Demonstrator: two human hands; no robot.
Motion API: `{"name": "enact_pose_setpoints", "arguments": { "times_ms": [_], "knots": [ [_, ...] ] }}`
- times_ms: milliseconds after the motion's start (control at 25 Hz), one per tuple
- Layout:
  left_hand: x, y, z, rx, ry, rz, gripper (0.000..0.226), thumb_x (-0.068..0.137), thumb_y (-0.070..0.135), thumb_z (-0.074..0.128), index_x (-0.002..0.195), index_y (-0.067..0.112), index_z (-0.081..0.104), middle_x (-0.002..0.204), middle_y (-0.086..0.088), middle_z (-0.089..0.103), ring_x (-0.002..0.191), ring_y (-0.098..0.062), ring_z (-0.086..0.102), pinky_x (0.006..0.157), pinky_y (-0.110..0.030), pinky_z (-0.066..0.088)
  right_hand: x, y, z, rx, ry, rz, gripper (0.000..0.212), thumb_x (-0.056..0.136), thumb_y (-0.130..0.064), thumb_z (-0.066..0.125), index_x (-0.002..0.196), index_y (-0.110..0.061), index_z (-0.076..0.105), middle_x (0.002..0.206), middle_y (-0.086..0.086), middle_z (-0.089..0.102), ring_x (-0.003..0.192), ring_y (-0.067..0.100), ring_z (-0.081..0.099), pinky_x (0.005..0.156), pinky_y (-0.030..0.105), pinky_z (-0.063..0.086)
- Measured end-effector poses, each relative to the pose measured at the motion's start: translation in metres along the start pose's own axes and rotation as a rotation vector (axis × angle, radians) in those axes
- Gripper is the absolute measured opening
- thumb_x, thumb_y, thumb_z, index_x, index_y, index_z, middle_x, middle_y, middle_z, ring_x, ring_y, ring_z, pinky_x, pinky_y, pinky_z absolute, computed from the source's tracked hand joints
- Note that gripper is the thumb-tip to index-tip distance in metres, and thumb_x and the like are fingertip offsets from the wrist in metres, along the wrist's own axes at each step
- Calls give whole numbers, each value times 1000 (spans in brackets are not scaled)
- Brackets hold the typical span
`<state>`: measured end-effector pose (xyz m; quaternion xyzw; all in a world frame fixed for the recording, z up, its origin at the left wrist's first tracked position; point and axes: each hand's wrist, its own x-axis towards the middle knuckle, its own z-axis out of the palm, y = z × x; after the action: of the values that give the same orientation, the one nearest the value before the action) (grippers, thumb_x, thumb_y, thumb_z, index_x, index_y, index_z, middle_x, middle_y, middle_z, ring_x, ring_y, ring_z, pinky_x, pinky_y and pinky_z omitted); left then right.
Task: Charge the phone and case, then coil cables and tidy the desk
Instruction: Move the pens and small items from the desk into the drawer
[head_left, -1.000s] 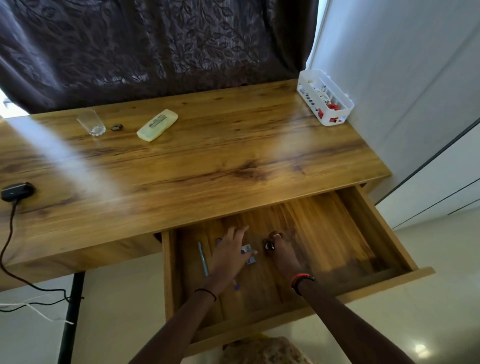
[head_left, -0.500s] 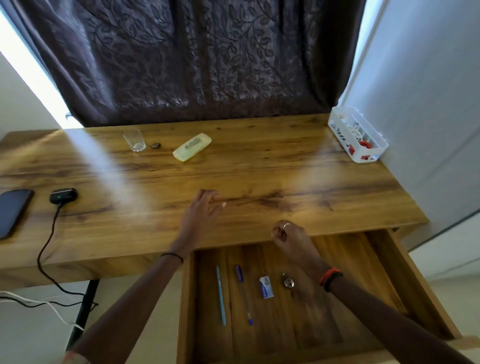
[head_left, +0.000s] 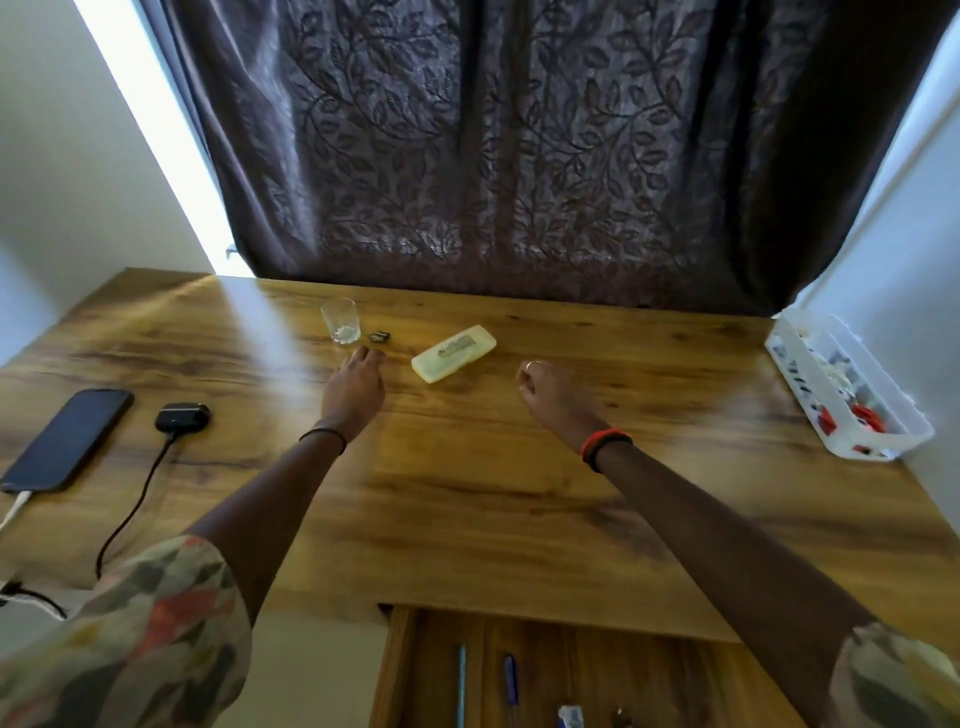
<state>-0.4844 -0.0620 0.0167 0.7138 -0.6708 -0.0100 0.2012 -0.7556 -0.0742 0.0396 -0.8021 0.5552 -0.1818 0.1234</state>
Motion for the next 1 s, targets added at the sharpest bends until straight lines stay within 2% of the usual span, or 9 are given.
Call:
{"name": "enact_pose_setpoints", "arguments": {
  "times_ms": [120,280,400,560,640,760,880,1000],
  "knots": [
    [37,-23,7,15,56,-85,37,91,6,47,128,3,45,127,-19,47,110,-38,52,86,-46,47,42,-6,22,-42,-30,-74,26,85,3,48,106,-4,62,108,14,64,102,29,57,84,35,44],
    [84,-47,13,-61,179,-275,79,82,30,67,143,5,24,142,-25,34,126,-40,39,104,-48,34,79,-14,49,-146,-77,-160,50,87,5,45,135,-6,44,136,12,46,124,27,41,100,36,42],
    [111,-61,20,-109,111,-367,97,78,37,71,147,6,10,147,-28,28,136,-40,27,111,-51,22,96,-17,61,-194,-148,-189,65,86,8,45,145,-13,29,151,11,26,136,29,24,108,40,36],
    [131,-75,32,-205,-3,-427,102,80,32,71,148,5,-1,144,-26,33,131,-41,35,107,-52,27,112,-20,69,-223,-259,-130,77,86,10,46,149,-22,15,158,9,5,144,31,6,114,43,22],
    [140,-81,36,-280,-30,-450,98,80,27,71,148,4,4,145,-25,32,131,-40,35,107,-52,31,117,-19,73,-254,-306,-119,81,86,7,49,150,-25,10,158,9,0,145,31,2,114,45,19],
    [148,-90,38,-314,16,-466,77,81,24,71,140,-1,29,137,-24,41,124,-38,44,103,-45,38,119,-18,78,-266,-322,-100,82,87,4,50,150,-28,8,158,8,0,145,31,3,113,48,22],
    [145,-94,37,-331,46,-441,68,77,28,76,129,-2,44,130,-20,49,116,-32,51,98,-37,41,121,-17,74,-307,-250,-119,72,87,2,51,148,-23,21,157,8,9,139,35,19,107,49,34],
    [132,-86,33,-408,72,-454,68,72,27,79,125,-2,48,125,-19,52,112,-30,53,94,-34,44,122,-18,68,-312,-245,-126,64,87,-3,55,143,-21,30,152,10,25,132,35,30,102,47,37]
  ]
}}
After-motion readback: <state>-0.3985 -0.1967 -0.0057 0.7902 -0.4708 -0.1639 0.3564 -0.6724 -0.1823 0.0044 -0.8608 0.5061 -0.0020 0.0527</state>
